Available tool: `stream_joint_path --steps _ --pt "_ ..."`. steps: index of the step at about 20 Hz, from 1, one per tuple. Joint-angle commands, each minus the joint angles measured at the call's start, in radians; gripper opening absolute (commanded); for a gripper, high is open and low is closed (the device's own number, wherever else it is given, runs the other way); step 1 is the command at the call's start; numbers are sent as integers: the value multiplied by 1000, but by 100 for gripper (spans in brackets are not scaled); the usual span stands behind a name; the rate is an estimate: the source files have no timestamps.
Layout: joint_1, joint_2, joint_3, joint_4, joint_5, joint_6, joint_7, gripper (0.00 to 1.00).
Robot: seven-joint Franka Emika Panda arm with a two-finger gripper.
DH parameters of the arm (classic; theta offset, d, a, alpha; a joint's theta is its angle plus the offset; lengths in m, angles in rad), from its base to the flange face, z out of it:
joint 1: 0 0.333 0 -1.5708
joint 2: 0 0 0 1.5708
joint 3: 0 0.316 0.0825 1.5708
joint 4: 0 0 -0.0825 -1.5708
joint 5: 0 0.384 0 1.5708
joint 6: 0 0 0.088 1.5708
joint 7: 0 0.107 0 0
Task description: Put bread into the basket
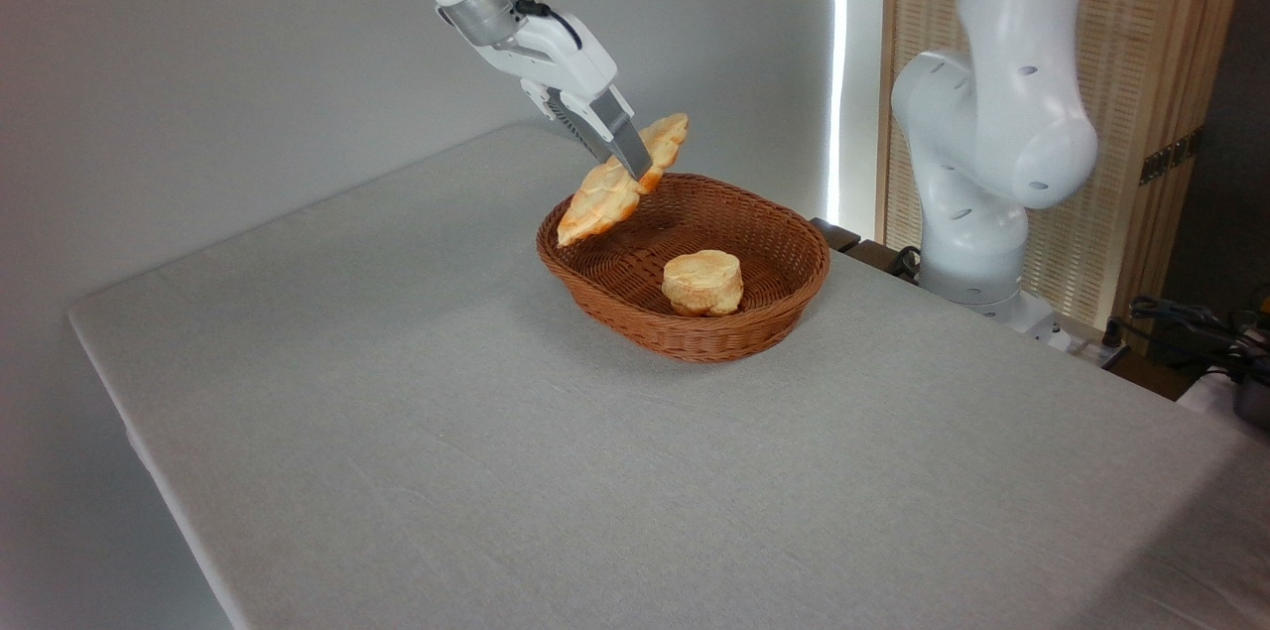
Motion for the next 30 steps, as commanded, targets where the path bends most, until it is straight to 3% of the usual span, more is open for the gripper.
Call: stream_joint_path --steps 1,8,12,15,18,21,23,28,30 --pt "1 -1 -12 -9 -18 -17 -16 100" --pt "1 9 -14 -6 -17 -3 -11 100" --pt "27 7 0 2 -1 102 10 100" --pt "88 2 0 11 22 229 24 100" --pt "128 10 1 13 87 393 34 100" --pt "172 47 1 22 101 504 43 100" --pt "205 61 1 25 120 529 101 100" --pt "312 74 14 31 108 547 246 100" --pt "315 78 53 33 100 547 323 100"
